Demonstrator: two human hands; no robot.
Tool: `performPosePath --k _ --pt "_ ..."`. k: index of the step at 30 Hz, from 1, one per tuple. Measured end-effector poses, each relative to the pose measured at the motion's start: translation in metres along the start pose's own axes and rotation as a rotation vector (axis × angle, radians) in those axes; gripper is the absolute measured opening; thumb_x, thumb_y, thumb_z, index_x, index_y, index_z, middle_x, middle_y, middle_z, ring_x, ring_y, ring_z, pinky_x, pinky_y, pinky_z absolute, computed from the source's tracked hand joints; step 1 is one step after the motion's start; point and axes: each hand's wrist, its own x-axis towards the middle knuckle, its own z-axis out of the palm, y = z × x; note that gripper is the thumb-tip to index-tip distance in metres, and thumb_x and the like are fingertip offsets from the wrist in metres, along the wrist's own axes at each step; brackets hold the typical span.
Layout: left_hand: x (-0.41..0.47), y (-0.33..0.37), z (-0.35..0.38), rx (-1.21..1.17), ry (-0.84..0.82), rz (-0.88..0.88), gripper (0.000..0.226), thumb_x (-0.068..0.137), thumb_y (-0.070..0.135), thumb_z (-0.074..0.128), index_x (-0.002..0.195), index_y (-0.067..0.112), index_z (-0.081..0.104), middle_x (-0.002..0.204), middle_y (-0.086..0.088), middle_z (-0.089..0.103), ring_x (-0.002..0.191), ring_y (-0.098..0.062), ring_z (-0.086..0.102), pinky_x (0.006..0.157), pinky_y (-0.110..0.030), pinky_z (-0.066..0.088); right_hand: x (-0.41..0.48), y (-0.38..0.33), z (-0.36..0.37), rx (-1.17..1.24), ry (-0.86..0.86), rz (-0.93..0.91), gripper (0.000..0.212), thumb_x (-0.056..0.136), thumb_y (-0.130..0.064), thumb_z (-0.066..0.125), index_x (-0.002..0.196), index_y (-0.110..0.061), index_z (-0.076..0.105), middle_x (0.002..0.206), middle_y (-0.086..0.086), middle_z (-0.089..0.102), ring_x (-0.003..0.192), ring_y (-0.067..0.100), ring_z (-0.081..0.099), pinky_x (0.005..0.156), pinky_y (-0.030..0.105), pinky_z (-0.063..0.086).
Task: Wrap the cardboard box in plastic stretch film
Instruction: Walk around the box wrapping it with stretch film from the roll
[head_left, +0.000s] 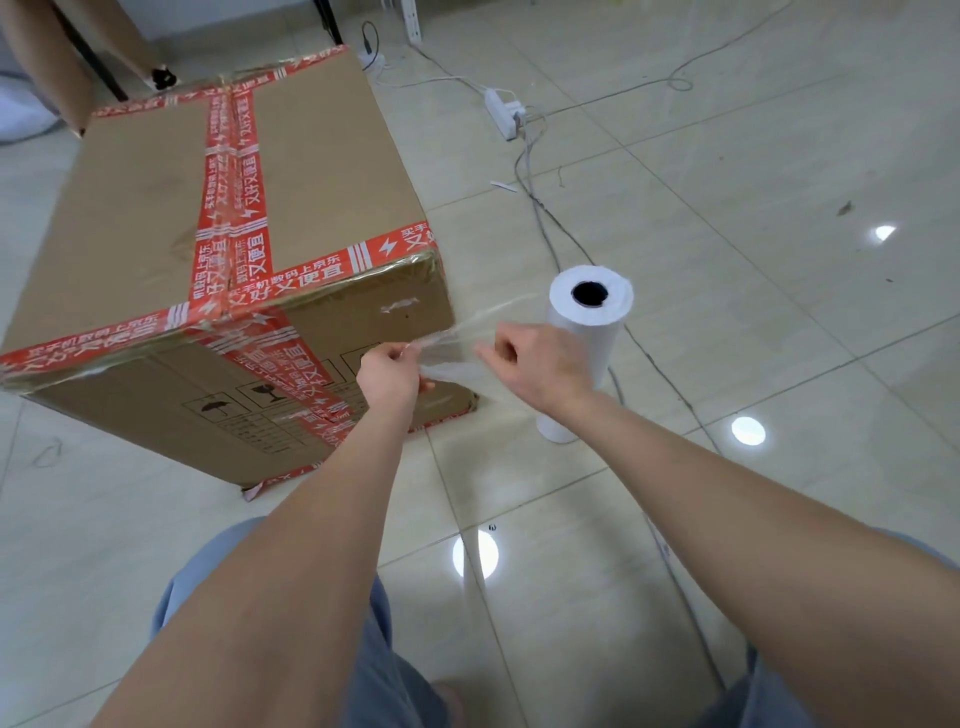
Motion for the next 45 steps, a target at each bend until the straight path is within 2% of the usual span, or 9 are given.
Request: performPosePath --k 2,4,7,14,19,26,33,38,45 --pt "0.002 0.002 -0.008 0.044 -0.005 0.049 0.012 0.092 0.022 0.061 0.093 0.011 0.067 0.066 0.001 0.062 0.041 -0.009 0.059 0.072 -0.037 0.060 0.012 -0.008 -0.001 -0.015 0.052 -0.029 0.024 0.092 -0.045 0.053 0.092 -0.021 0.052 0.092 -0.003 0.058 0.085 0.022 0.059 0.064 0.030 0.039" --pt "0.004 0.005 -0.016 0.089 0.002 0.083 0.014 0.090 0.021 0.063 0.092 0.010 0.071 0.073 -0.003 0.067 0.061 -0.018 0.066 0.075 -0.036 0.059 0.016 -0.011 0.008 -0.113 -0.234 0.023 0.040 0.089 -0.044 0.056 0.123 -0.022 0.050 0.122 0.001 0.052 0.109 0.024 0.054 0.078 0.032 0.043" --pt "0.007 0.007 -0.025 0.122 0.019 0.117 0.011 0.088 0.023 0.066 0.089 0.013 0.071 0.085 -0.004 0.068 0.080 -0.023 0.066 0.077 -0.034 0.057 0.004 -0.014 0.030 0.042 -0.740 0.059 0.024 0.089 -0.027 0.058 0.109 -0.015 0.064 0.107 0.007 0.061 0.105 0.028 0.058 0.078 0.028 0.045" --pt "-0.008 0.012 -0.021 0.037 -0.034 0.144 0.017 0.096 0.019 0.054 0.101 0.007 0.065 0.075 0.001 0.059 0.066 -0.014 0.052 0.060 -0.024 0.043 0.019 -0.028 0.012 0.066 -0.050 0.042 0.032 0.091 -0.013 0.049 0.120 -0.026 0.052 0.127 -0.001 0.049 0.096 0.028 0.059 0.069 0.030 0.040" --pt "-0.023 0.023 -0.020 0.169 -0.073 0.323 0.008 0.091 0.020 0.061 0.090 0.016 0.067 0.081 0.006 0.062 0.076 -0.010 0.054 0.062 -0.017 0.042 0.037 -0.033 0.013 -0.046 -0.280 -0.025 0.050 0.092 -0.018 0.054 0.138 -0.031 0.040 0.140 -0.002 0.045 0.115 0.026 0.056 0.082 0.033 0.044" --pt "-0.032 0.031 -0.033 0.541 -0.142 0.366 0.011 0.085 0.021 0.070 0.091 0.011 0.071 0.080 0.003 0.062 0.070 -0.011 0.054 0.066 -0.022 0.044 0.043 -0.018 -0.014 -0.129 -0.100 0.089 0.023 0.093 -0.017 0.051 0.108 -0.027 0.066 0.116 0.004 0.061 0.108 0.028 0.055 0.070 0.028 0.037" --pt "-0.047 0.030 -0.004 0.166 -0.018 0.132 0.008 0.095 0.010 0.046 0.089 0.010 0.051 0.083 -0.009 0.066 0.058 -0.015 0.061 0.051 -0.024 0.050 0.039 0.035 -0.034 -0.354 -0.026 0.401 0.062 0.085 -0.032 0.064 0.138 -0.029 0.033 0.150 0.009 0.019 0.138 0.039 0.019 0.107 0.049 0.025" --pt "-0.060 0.025 0.021 -0.160 -0.078 0.032 0.018 0.094 0.002 0.045 0.079 0.012 0.042 0.077 -0.015 0.067 0.052 -0.019 0.064 0.055 -0.029 0.057 0.033 0.053 -0.037 0.026 -0.136 0.621 0.092 0.071 -0.042 0.075 0.144 -0.034 0.019 0.139 0.010 0.022 0.112 0.038 0.049 0.077 0.034 0.038" --pt "-0.063 0.025 0.036 -0.146 -0.018 0.066 0.021 0.093 0.001 0.042 0.076 0.014 0.041 0.071 -0.009 0.062 0.054 -0.020 0.061 0.063 -0.031 0.057 0.026 0.061 -0.052 -0.003 -0.053 0.627 0.077 0.068 -0.037 0.077 0.133 -0.027 0.036 0.131 0.011 0.029 0.068 0.025 0.052 0.063 0.030 0.038"
